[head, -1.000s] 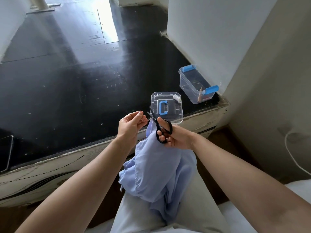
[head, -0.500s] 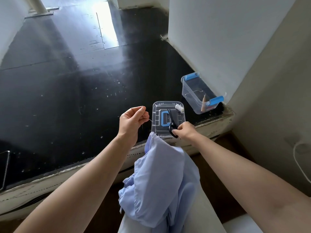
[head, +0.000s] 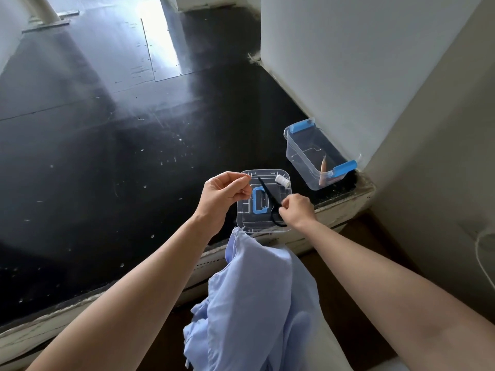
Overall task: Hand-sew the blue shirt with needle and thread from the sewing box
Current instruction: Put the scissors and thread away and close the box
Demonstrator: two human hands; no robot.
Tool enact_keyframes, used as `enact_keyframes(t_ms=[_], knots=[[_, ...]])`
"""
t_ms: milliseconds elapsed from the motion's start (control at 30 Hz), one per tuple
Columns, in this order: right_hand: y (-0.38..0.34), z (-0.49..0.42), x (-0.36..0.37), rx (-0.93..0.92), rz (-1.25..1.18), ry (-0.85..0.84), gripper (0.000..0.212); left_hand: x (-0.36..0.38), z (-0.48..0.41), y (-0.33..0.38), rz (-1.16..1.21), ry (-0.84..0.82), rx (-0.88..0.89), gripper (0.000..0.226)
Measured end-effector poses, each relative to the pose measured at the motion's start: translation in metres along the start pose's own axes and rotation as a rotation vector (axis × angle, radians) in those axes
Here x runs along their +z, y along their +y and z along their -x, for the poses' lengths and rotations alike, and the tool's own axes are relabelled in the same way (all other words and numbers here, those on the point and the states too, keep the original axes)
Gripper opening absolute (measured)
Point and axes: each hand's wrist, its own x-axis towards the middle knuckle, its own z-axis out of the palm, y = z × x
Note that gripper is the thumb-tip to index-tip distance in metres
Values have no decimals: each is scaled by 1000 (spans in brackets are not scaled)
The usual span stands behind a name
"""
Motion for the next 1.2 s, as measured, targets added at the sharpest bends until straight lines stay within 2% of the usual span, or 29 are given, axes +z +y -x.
enact_keyframes(t_ms=[67,100,167,233,300,467,633,700,767,833,900,967,1067,1200], knots=[[-5,3,-11,-117,-292,80,26,5,0,1,-38,-40,-9,8],[-9,6,-18,-144,-508,34,32,7,1,1,-54,-64,-15,8],[-18,13,-29,-196,-823,-209,40,12,2,2,-75,-104,-17,8],[-24,20,-34,-242,-862,-418,34,15,2,1,-63,-93,-9,8],[-22,27,-35,-267,-831,-490,22,16,1,0,-33,-19,2,8],[3,31,-47,-151,-897,-241,17,15,-6,-13,23,224,-16,8],[30,28,-57,121,-978,-135,15,29,-11,-30,-1,334,-85,7],[36,26,-57,219,-1151,-60,13,38,-13,-39,-47,298,-118,10],[41,23,-56,246,-1425,-12,12,45,-17,-51,-156,193,-186,12],[44,21,-56,241,-1574,36,10,48,-23,-62,-433,88,-212,7],[44,17,-57,254,-1500,77,5,53,-35,-67,-798,18,-99,6],[45,14,-54,275,-1322,96,9,60,-47,-67,-1016,10,22,17],[50,6,-49,252,-1151,59,13,72,-64,-68,-1143,12,156,32],[54,-6,-43,257,-1003,-66,13,85,-84,-70,-1305,-97,266,49]])
